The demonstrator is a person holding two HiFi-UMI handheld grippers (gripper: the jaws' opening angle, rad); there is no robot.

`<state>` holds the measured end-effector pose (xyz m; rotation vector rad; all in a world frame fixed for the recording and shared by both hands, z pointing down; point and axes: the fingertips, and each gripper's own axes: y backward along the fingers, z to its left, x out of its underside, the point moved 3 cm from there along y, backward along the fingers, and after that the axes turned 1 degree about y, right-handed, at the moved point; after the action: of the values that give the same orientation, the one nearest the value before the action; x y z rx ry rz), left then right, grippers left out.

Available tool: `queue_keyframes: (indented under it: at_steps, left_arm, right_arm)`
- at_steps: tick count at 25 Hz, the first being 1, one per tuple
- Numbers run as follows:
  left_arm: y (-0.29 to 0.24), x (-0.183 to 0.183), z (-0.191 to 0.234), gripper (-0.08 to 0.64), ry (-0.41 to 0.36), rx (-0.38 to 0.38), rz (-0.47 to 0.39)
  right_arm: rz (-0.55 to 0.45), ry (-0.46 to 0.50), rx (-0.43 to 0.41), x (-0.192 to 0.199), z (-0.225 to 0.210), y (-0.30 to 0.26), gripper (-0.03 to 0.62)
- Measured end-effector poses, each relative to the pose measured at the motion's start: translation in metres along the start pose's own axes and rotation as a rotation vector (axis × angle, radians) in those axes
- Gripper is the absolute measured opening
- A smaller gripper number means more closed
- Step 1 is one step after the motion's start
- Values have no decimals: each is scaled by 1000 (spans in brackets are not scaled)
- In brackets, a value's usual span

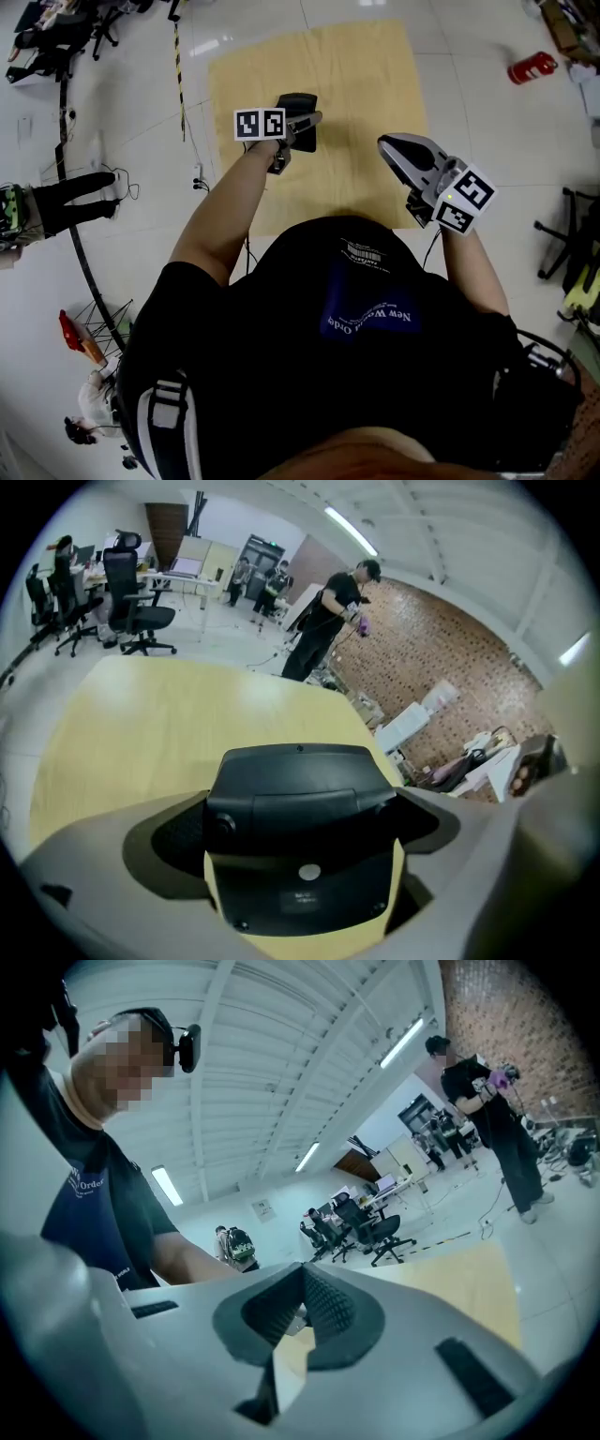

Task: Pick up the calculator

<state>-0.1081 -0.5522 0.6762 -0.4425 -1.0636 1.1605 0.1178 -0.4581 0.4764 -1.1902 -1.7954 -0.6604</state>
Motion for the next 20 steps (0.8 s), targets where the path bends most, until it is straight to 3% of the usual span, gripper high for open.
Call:
queue_keyframes:
  at_steps: [6, 12, 16, 20]
  left_arm:
    - [61, -23, -40, 591, 0, 257, -202]
    - [182, -38, -72, 591, -28, 470, -455]
    - [258, -52, -88, 591, -59, 574, -633]
    - [321, -43, -93, 591, -94, 615, -751]
  right_arm:
    - [30, 49, -37, -14, 12, -24, -14]
    - [46, 119, -76, -38, 61, -57, -14]
    - [44, 164, -108, -63, 78, -76, -14]
    - [21, 187, -123, -80, 98, -88, -14]
